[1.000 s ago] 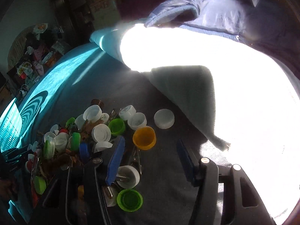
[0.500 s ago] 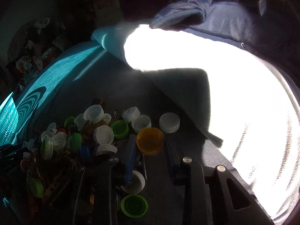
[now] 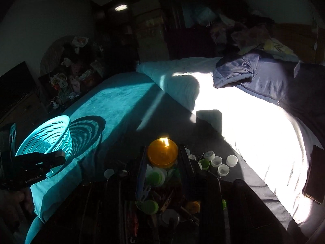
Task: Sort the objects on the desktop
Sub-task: 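Carry both held caps over the teal basket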
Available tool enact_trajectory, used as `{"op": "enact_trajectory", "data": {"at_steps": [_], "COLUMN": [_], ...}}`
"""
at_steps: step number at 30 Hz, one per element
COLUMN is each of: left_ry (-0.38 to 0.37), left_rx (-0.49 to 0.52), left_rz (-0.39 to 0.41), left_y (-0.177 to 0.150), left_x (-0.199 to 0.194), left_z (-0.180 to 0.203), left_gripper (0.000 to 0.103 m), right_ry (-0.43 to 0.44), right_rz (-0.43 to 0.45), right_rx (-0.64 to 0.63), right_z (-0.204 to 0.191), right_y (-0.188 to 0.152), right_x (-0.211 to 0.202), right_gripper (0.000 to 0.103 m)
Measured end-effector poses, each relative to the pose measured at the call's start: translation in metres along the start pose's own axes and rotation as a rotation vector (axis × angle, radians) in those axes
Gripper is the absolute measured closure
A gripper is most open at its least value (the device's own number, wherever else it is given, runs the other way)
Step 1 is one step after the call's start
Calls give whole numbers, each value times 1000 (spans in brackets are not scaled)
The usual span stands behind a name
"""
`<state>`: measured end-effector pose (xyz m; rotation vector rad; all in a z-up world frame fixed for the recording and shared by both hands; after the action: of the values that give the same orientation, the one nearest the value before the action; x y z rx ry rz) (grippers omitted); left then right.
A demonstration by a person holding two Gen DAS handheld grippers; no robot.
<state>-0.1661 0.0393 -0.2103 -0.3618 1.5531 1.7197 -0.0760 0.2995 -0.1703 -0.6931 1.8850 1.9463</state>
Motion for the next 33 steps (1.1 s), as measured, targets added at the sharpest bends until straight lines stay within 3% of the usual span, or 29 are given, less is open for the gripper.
{"op": "enact_trajectory", "data": {"at_steps": [8, 14, 33], "left_ry": [80, 126, 236], "left_rx": [-57, -65, -151], "left_rz": [117, 174, 172], "left_y": [44, 62, 68], "left_x": [-85, -125, -162], "left_z": [-49, -80, -190], "left_gripper": [72, 72, 72], "right_ry": [76, 131, 268], "right_rz": [64, 88, 118], "right_rx": [-66, -123, -278], "right_z": [-70, -123, -274], "right_y": [53, 86, 155], "right_x": [-19, -19, -5], "right_gripper": [74, 74, 74]}}
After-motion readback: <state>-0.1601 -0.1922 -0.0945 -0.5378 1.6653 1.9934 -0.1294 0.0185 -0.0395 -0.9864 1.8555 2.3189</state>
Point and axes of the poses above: each gripper's, at about its wrist camera, not at the fingertips, and x roughly the way its jaws point, z to its right, y to its top, the point moved 4 cm from there along x, roughly the way its jaws point, and after that the axes turned 12 degrees about -x, right-handed, at the moved point
